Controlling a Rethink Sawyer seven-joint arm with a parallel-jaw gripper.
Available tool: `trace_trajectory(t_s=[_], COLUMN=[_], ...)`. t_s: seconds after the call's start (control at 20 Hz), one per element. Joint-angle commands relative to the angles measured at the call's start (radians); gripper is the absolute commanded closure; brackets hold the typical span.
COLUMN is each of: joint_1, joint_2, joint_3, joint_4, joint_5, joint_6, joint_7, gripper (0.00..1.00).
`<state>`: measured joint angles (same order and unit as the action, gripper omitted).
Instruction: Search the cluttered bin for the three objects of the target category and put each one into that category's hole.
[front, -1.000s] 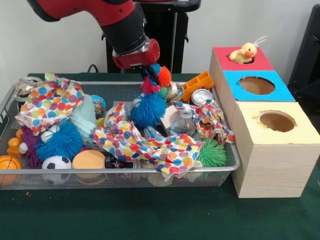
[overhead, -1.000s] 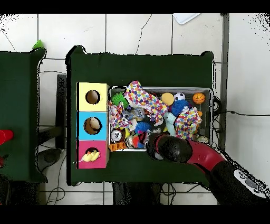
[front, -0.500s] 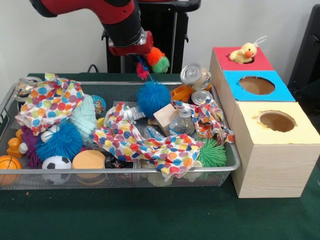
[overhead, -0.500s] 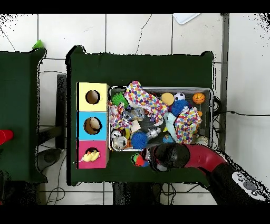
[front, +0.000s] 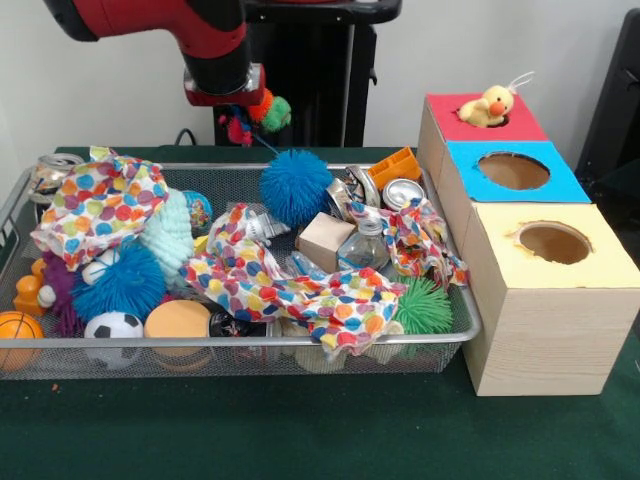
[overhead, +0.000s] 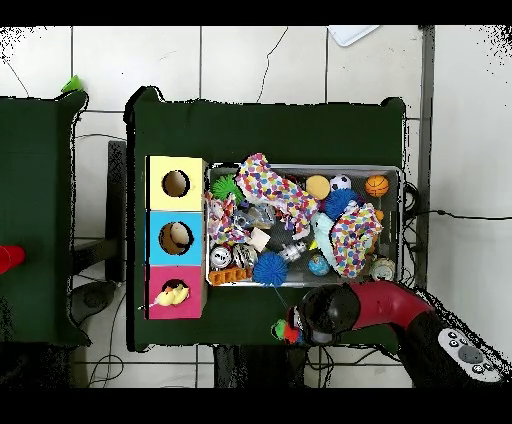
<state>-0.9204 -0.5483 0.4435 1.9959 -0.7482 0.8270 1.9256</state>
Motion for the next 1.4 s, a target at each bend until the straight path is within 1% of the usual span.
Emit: trace_trajectory(t_s=[0.05,0.3,0.6,0.8,1.0,1.1,1.15,1.3,1.4], joint_1=[-0.017,-0.012,-0.019,-0.015,-0.01,-0.004,0.004,0.012,0.019], joint_2=[0.029,0.025,0.027,0.023,0.018,0.014,0.011,0.005,0.003], joint_3=[-0.022,-0.028,-0.019,-0.022,-0.016,-0.022,-0.027,-0.036,-0.042], joint_4=[-0.152,-0.163,-0.169,-0.17,-0.169,-0.168,-0.168,-0.165,-0.166], joint_5=[-0.115,-0.163,-0.183,-0.193,-0.226,-0.237,-0.25,-0.268,-0.266], joint_6=[0.075,0.01,-0.052,-0.097,-0.153,-0.179,-0.194,-0.228,-0.228], joint_7=[-0.232,-0.178,-0.137,-0.09,-0.091,-0.075,-0.081,-0.054,-0.049], gripper=[1.0,1.0,1.0,1.0,1.0,1.0,0.0,0.0,0.0])
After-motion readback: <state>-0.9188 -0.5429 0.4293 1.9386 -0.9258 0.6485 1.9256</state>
